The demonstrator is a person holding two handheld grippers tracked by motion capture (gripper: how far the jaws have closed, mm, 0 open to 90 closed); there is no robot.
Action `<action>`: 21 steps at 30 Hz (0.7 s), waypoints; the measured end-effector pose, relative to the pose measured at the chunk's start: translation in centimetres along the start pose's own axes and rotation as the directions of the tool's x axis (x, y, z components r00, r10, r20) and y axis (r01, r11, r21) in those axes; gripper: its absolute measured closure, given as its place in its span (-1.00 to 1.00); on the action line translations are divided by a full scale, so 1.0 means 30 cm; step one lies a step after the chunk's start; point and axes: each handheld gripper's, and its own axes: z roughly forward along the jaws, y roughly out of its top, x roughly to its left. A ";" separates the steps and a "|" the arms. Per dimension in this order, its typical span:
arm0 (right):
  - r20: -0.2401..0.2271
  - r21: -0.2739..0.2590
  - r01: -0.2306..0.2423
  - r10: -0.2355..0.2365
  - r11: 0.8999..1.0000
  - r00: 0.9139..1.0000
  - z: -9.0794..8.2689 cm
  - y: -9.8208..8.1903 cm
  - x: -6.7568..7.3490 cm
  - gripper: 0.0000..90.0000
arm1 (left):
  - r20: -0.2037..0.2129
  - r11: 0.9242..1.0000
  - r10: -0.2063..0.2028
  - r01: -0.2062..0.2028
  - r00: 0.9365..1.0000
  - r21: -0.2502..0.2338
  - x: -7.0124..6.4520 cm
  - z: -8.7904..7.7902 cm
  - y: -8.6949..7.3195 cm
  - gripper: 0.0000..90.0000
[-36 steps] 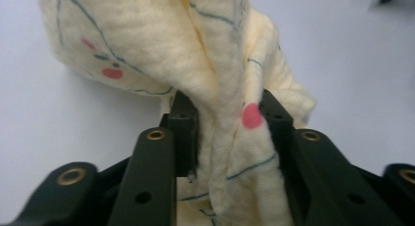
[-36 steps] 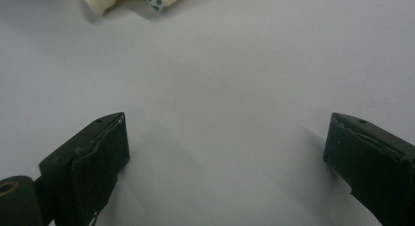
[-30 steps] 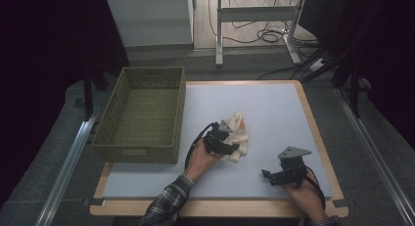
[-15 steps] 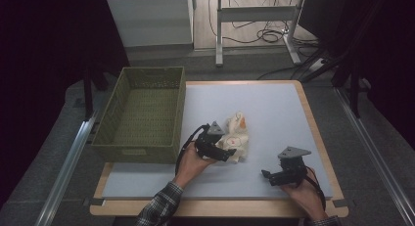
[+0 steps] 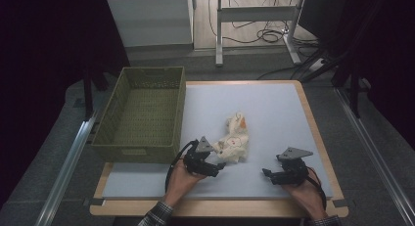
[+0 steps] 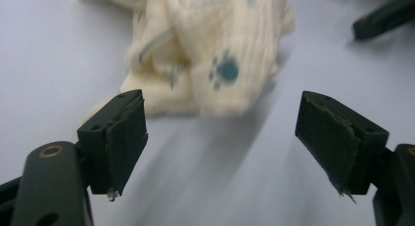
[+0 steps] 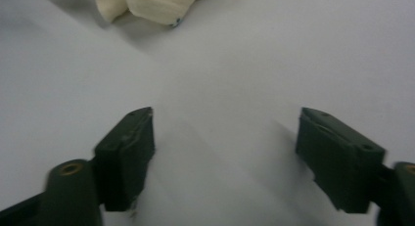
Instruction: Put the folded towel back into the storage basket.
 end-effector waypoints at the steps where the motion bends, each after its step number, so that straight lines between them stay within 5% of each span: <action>1: -0.003 0.001 0.004 -0.004 1.000 1.000 -0.002 0.002 0.001 -0.39 | -0.012 1.000 0.002 -0.002 1.000 0.007 0.000 0.002 -0.014 -0.57; 7: -0.038 -0.012 0.042 -0.042 0.999 0.998 0.003 0.032 0.027 -0.07 | -0.054 1.000 -0.009 0.010 0.998 0.026 0.013 0.012 -0.053 -0.57; 12: -0.106 -0.047 0.015 -0.020 0.999 0.994 0.009 0.069 0.042 0.15 | -0.073 0.998 -0.029 0.033 0.997 0.054 0.017 0.024 -0.050 -0.51; 21: -0.137 -0.047 0.028 -0.034 0.999 0.990 0.081 0.168 0.072 0.25 | -0.077 0.998 -0.032 0.036 0.997 0.050 0.017 0.024 -0.052 -0.51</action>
